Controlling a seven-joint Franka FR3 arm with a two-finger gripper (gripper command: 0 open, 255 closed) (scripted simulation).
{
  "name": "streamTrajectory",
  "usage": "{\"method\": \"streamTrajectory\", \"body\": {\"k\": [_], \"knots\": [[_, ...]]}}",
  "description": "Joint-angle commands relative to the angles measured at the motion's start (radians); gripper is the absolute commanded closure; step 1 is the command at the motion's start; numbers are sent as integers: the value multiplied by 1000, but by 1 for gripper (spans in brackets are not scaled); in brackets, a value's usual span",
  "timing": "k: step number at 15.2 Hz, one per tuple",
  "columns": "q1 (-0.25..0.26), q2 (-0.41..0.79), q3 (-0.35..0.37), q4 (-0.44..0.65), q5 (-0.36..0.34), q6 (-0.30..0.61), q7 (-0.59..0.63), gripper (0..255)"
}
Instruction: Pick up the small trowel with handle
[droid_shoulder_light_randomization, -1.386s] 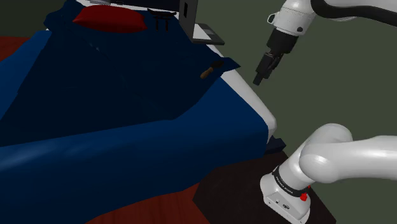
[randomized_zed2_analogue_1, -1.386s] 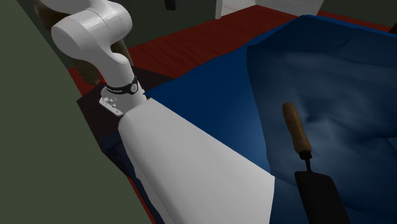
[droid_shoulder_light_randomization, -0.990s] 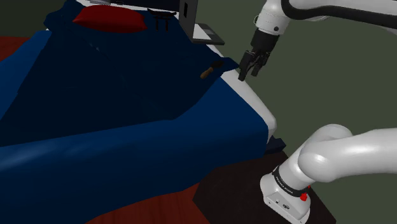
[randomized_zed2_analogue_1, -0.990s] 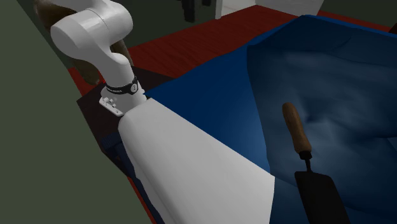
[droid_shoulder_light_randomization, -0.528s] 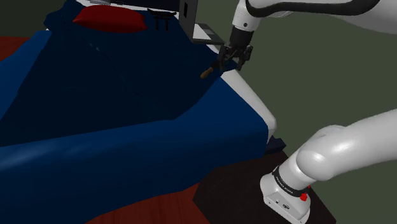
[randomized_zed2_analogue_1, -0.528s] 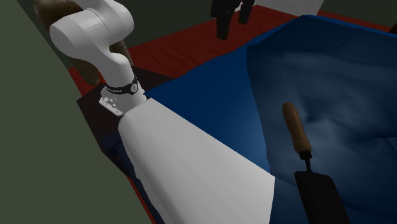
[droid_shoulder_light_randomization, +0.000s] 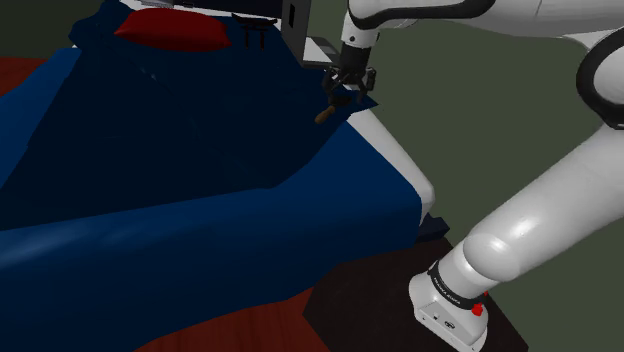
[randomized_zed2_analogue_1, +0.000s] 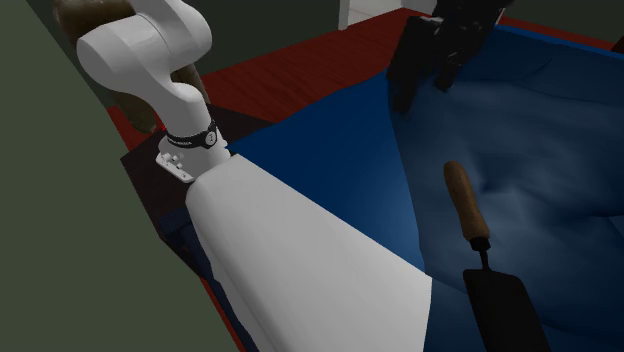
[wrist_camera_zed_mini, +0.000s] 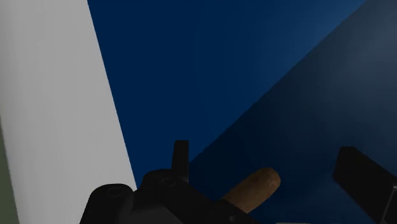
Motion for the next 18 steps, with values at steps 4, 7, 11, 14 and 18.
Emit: {"method": "streamTrajectory", "body": {"k": [4, 7, 11, 14, 18], "knots": [[-22, 187, -21, 185, -43, -23, 128, 0], [-31, 300, -42, 311, -63, -49, 194, 0], [-45, 455, -76, 500, -79, -102, 272, 0], [-59, 579, -103, 664, -83, -155, 323, 0], [-66, 625, -113, 700, -83, -151, 343, 0]]}}
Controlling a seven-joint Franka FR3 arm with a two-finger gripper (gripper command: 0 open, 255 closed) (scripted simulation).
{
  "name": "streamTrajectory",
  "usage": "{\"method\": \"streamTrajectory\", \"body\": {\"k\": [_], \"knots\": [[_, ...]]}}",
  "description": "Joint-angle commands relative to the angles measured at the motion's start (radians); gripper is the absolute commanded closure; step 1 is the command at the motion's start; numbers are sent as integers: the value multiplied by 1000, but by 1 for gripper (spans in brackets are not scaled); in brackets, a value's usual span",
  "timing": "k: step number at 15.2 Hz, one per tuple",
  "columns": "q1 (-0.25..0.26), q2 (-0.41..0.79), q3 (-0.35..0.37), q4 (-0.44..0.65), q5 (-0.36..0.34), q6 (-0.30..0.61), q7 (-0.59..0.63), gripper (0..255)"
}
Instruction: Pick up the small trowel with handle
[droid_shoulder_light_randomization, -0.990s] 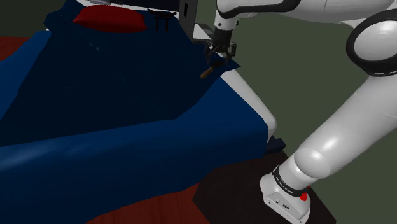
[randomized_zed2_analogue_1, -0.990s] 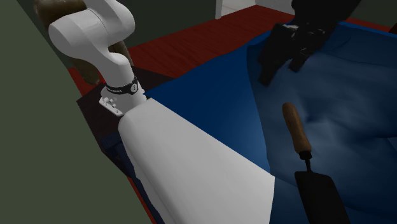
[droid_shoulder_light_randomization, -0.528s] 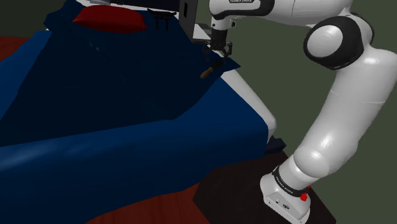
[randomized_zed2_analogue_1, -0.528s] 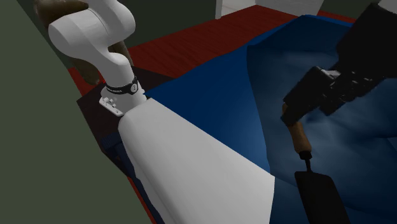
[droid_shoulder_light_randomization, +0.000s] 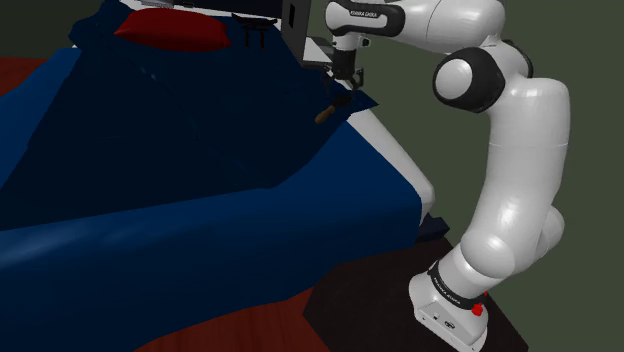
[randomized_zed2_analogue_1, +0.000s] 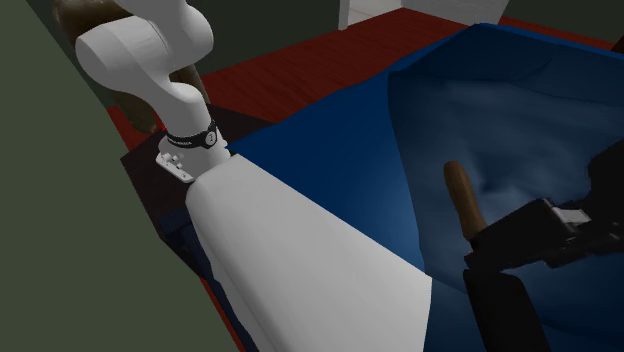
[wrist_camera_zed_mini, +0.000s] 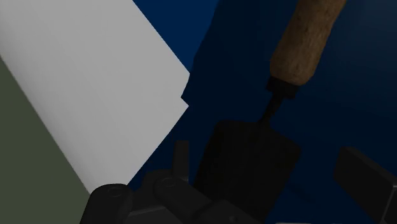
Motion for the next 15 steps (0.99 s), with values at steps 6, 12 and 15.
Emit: {"method": "streamTrajectory", "body": {"k": [6, 12, 15], "knots": [[-1, 7, -1, -76, -1, 82, 10, 0], [-2, 6, -1, -76, -1, 82, 9, 255], [-3, 9, -1, -73, -1, 82, 7, 255]]}}
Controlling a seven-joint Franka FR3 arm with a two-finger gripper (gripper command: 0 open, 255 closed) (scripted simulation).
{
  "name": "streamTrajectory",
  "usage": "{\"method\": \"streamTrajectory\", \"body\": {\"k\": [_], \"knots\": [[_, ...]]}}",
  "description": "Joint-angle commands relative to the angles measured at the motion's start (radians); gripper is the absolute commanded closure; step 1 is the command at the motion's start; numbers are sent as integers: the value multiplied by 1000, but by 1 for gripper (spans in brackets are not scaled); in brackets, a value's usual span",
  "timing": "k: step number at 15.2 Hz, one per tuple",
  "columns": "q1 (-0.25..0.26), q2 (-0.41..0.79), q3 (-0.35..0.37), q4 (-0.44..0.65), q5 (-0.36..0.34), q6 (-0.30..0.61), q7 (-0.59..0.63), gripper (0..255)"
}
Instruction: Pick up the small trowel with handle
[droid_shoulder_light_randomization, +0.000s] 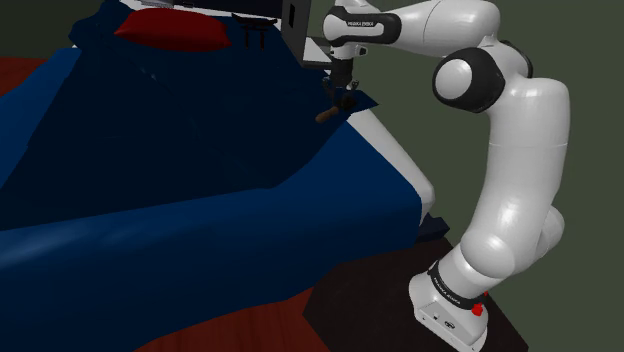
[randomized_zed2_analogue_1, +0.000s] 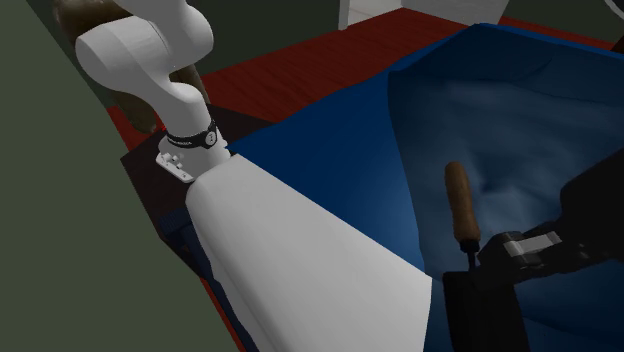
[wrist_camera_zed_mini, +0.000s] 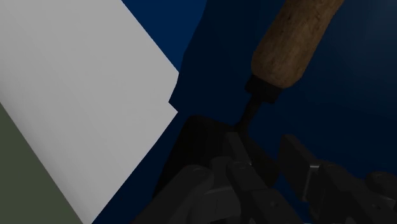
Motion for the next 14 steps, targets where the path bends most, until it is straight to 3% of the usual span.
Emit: {"method": "streamTrajectory", "body": {"k": [1, 14], "knots": [[-2, 7, -2, -5, 0, 0, 0, 255], [1, 17, -2, 175, 0, -169, -11, 255]]}}
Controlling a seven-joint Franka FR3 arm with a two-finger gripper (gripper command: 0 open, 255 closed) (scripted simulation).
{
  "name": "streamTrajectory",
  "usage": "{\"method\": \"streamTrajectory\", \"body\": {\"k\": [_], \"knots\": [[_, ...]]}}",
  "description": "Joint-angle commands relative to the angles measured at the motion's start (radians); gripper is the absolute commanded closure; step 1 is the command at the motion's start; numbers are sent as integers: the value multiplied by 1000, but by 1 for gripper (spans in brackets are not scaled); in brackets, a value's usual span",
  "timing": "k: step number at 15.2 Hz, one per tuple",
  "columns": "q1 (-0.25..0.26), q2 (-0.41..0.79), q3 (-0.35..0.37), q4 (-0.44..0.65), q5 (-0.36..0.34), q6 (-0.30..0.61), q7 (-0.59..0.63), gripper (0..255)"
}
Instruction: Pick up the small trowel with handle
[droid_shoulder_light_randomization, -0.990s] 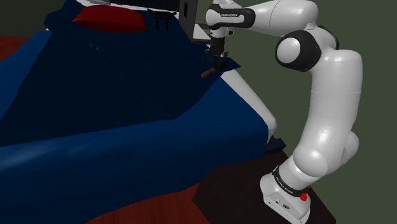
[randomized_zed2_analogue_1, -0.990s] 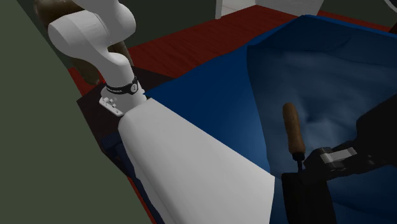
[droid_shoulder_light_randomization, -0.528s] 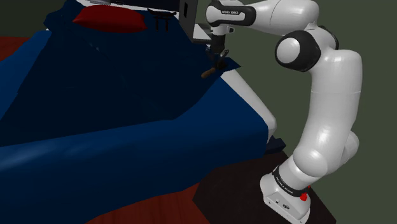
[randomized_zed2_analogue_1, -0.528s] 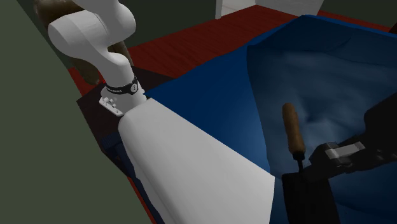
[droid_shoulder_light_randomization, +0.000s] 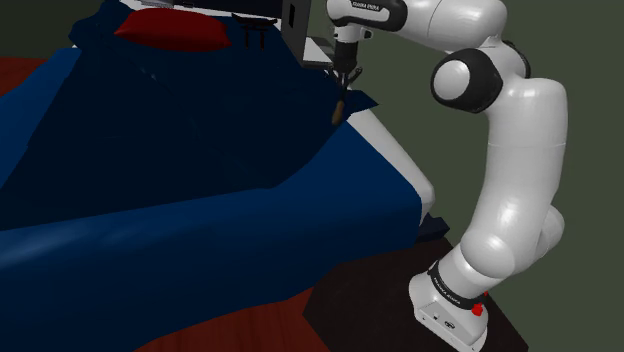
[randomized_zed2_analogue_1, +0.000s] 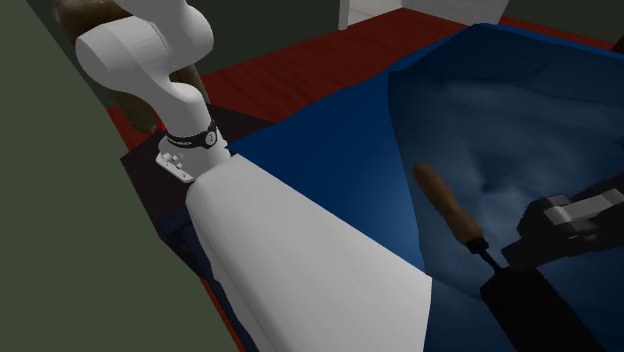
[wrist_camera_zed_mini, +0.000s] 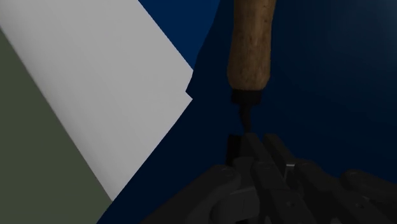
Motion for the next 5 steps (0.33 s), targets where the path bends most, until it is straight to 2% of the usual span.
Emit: {"method": "streamTrajectory", "body": {"k": [1, 5], "knots": [[0, 10, 0, 43, 0, -34, -3, 255], [0, 19, -1, 88, 0, -69, -6, 255]]}}
